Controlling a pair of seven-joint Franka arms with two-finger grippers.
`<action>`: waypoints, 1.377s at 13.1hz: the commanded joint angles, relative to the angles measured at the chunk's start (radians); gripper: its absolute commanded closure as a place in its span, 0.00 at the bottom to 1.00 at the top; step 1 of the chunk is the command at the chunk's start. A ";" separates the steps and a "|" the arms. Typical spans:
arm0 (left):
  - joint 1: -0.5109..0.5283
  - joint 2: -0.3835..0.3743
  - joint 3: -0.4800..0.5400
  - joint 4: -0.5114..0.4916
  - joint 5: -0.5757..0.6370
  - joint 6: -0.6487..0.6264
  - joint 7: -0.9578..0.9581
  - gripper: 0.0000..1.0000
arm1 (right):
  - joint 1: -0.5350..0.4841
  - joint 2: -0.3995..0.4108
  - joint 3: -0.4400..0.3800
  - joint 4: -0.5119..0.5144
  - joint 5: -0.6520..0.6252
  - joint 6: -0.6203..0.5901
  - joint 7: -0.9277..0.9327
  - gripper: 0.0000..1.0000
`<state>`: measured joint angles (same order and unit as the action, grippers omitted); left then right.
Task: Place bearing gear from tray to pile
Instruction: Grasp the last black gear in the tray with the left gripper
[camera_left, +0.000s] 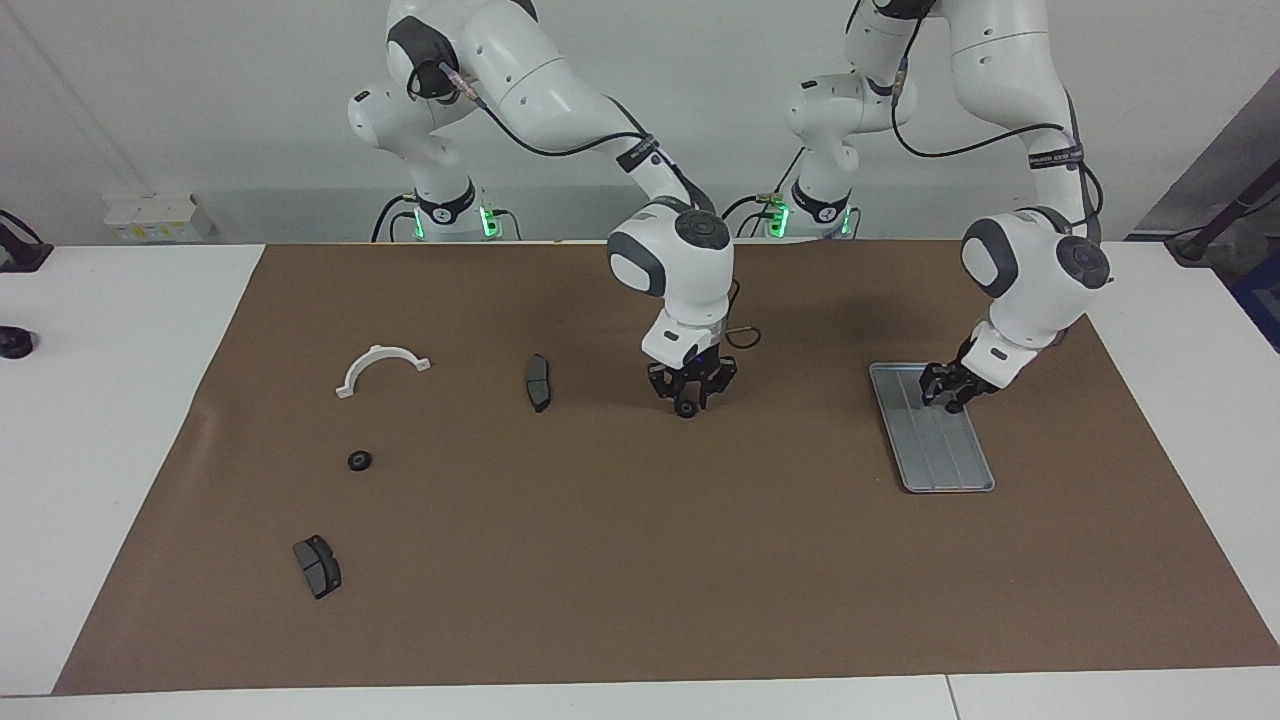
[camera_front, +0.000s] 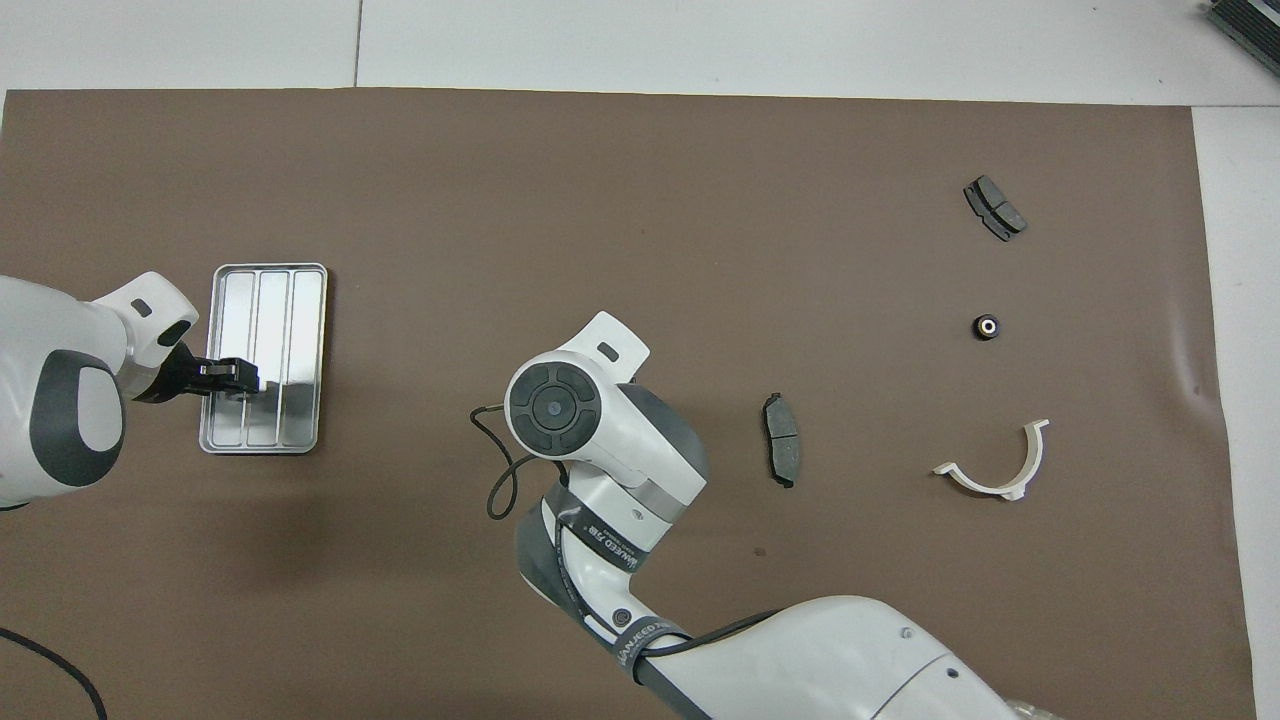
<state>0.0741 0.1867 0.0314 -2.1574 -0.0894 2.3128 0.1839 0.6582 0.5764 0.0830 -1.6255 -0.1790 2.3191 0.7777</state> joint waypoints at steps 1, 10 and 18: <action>-0.016 -0.021 -0.013 -0.042 0.005 0.043 -0.070 0.38 | 0.000 0.005 0.001 -0.039 -0.023 0.058 0.046 0.57; -0.039 -0.006 -0.011 0.024 0.005 0.011 -0.135 0.38 | -0.023 0.003 -0.006 -0.033 -0.082 0.114 0.043 0.51; -0.004 -0.007 -0.008 0.008 0.005 0.023 -0.120 0.40 | -0.015 0.007 -0.003 -0.043 -0.076 0.109 0.048 0.56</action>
<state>0.0617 0.1868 0.0271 -2.1370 -0.0895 2.3386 0.0605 0.6483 0.5779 0.0705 -1.6645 -0.2260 2.4171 0.7791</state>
